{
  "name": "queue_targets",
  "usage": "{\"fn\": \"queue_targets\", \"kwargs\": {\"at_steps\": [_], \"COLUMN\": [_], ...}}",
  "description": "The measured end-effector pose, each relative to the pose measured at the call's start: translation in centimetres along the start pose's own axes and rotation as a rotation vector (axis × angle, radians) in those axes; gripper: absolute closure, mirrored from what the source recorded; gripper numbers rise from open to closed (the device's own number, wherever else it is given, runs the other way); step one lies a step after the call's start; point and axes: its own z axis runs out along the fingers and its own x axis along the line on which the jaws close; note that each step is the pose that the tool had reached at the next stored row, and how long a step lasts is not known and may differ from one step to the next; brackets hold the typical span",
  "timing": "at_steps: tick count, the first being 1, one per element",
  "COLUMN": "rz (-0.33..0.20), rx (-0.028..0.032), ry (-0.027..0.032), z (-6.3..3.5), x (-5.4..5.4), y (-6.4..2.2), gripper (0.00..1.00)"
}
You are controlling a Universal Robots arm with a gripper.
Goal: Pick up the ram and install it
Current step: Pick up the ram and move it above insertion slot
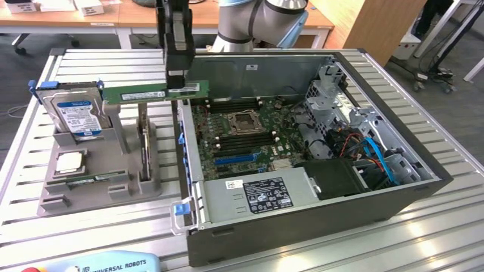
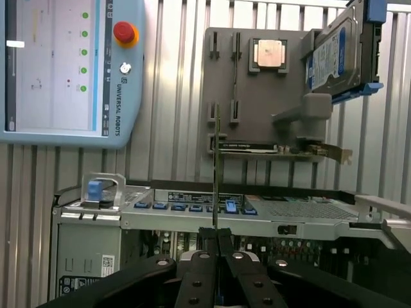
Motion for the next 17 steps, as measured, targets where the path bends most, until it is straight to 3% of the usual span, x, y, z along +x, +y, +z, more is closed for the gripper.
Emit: {"fn": "queue_targets", "kwargs": {"at_steps": [17], "rz": [0.046], "rx": [-0.0002], "ry": [-0.0018], "z": [0.13], "x": [-0.1], "y": [-2.54], "gripper": [0.88]}}
